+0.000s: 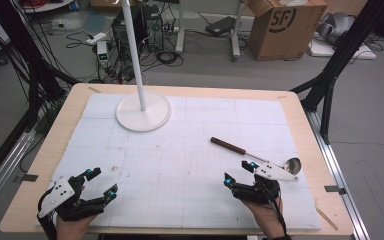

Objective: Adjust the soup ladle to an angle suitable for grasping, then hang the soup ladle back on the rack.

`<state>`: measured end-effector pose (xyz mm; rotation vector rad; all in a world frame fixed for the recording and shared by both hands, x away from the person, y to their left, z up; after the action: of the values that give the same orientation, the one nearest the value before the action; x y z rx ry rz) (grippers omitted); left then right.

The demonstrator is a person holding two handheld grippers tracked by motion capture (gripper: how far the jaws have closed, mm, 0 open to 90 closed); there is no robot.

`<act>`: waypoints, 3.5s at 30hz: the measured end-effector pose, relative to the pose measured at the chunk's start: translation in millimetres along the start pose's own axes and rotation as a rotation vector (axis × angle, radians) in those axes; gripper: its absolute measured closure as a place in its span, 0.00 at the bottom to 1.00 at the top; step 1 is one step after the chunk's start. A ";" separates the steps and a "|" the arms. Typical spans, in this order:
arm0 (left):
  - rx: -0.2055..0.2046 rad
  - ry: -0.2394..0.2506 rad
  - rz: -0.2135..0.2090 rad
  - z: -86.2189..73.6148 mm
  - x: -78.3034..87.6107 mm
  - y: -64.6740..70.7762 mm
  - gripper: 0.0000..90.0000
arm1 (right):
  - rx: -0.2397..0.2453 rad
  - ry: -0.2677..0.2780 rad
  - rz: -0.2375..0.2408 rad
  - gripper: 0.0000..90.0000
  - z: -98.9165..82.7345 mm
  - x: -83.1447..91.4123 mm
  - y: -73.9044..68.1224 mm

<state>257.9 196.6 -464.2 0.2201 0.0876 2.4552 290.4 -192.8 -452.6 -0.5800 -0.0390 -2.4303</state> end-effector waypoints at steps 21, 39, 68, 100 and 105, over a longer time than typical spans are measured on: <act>-0.001 -0.002 0.000 -0.5 -1.2 -0.6 0.22 | 0.026 0.109 -0.006 0.24 7.2 38.3 -12.6; 0.013 0.002 -0.002 -0.6 -1.1 -1.0 0.22 | -0.029 -0.023 -0.056 0.23 27.4 -2.7 66.5; 0.019 0.012 -0.007 0.7 0.3 -1.3 0.22 | 0.037 -0.407 -0.098 0.35 -15.4 -80.5 113.1; 0.015 0.008 -0.010 0.4 -0.1 -0.1 0.22 | 0.142 -0.675 -0.052 0.81 -14.9 -93.7 104.9; 0.019 0.012 -0.008 0.9 0.9 -0.6 0.22 | 0.191 -0.755 -0.064 0.82 -12.4 -96.3 102.4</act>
<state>257.8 197.6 -463.2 0.2124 0.1172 2.4492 413.6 -221.3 -515.3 -1.3780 -0.5980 -2.0949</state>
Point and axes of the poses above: each handheld gripper's, and its own axes: x roughly backward along the jaws, z roughly out of its top, y roughly to its right, the point moved 9 cm from there along -x, roughly forward along the jaws, and after that the axes turned 1 degree about x, right-handed, at the moved point
